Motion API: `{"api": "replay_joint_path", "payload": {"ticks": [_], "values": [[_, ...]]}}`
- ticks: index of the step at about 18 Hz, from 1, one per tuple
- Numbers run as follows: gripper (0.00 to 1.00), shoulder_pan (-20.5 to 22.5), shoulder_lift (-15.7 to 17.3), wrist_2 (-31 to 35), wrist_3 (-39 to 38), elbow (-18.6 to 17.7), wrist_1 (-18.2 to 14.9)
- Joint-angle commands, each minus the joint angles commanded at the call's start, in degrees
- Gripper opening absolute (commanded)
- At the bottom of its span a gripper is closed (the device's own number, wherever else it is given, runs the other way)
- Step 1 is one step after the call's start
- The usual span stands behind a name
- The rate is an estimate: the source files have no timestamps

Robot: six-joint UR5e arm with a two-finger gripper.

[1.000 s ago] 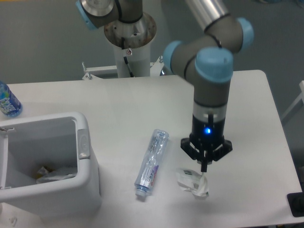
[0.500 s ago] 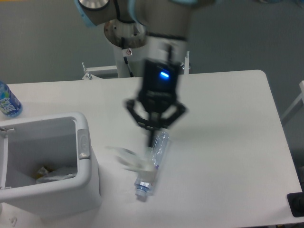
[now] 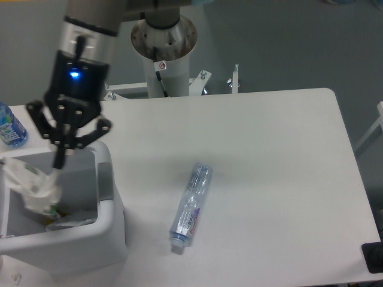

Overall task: Place the trash in the trash can
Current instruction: 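Carry the wrapper over the white bin and release it inside, then move the open gripper back and lower it over the water bottle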

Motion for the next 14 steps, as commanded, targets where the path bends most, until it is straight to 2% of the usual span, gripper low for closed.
{"api": "replay_joint_path", "payload": {"ticks": [2,6,10,14], "values": [[1.00,0.00,0.35,-0.09,-0.18,0.35,0.00],[1.00,1.14,0.35,0.00,-0.09,0.70,0.00],[1.00,8.51,0.26,0.09,0.61,0.27,-0.18],[1.00,15.98,-3.77,0.44,5.08,0.36,-0.44]]}}
